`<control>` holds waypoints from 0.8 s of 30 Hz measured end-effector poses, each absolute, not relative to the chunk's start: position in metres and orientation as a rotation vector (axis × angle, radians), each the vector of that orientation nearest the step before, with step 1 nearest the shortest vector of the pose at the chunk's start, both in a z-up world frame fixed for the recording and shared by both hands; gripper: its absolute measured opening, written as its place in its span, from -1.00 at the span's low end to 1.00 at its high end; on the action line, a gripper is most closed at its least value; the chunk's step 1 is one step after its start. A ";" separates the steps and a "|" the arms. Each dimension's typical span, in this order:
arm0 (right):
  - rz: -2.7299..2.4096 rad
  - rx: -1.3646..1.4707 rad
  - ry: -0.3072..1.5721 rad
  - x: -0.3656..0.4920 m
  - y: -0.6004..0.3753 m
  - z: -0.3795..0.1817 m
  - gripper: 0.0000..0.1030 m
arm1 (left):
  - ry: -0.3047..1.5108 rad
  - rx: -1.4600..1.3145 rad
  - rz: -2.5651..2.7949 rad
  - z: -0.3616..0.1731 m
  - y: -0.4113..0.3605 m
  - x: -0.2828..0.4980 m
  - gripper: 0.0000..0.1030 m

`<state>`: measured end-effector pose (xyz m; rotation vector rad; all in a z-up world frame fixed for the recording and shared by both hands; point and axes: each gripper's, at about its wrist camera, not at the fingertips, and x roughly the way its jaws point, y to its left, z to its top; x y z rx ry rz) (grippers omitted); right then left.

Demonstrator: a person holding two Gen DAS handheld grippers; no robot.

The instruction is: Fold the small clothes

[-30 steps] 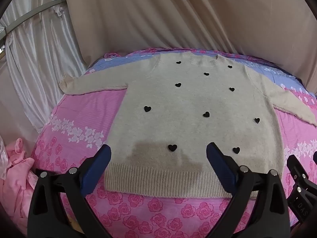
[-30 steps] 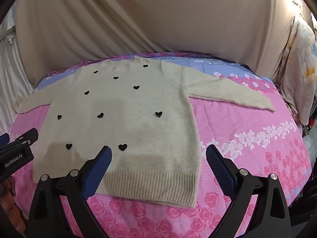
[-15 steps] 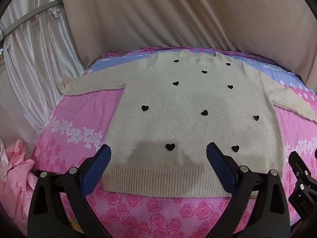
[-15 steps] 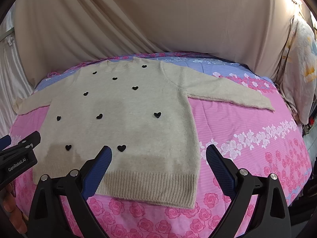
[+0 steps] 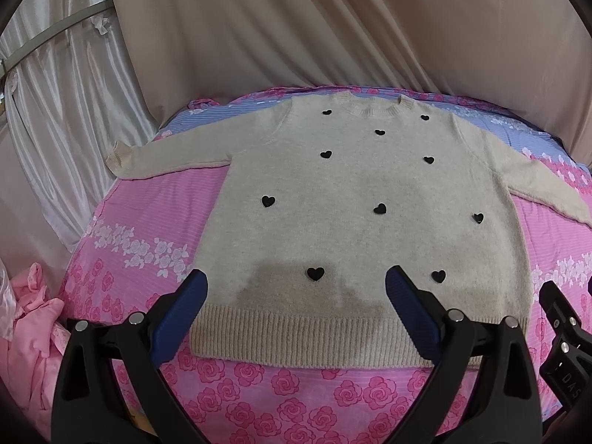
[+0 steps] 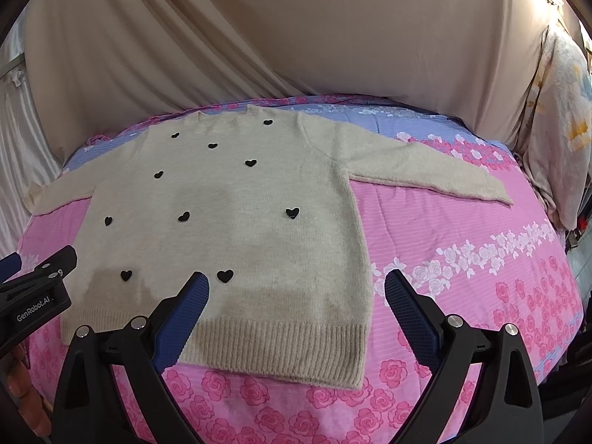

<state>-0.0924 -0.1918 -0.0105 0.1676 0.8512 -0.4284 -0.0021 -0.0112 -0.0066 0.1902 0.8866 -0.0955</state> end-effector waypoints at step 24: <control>-0.425 0.173 0.860 -0.090 -0.191 -0.014 0.83 | 0.891 0.195 -0.092 -0.012 -0.008 -0.003 0.84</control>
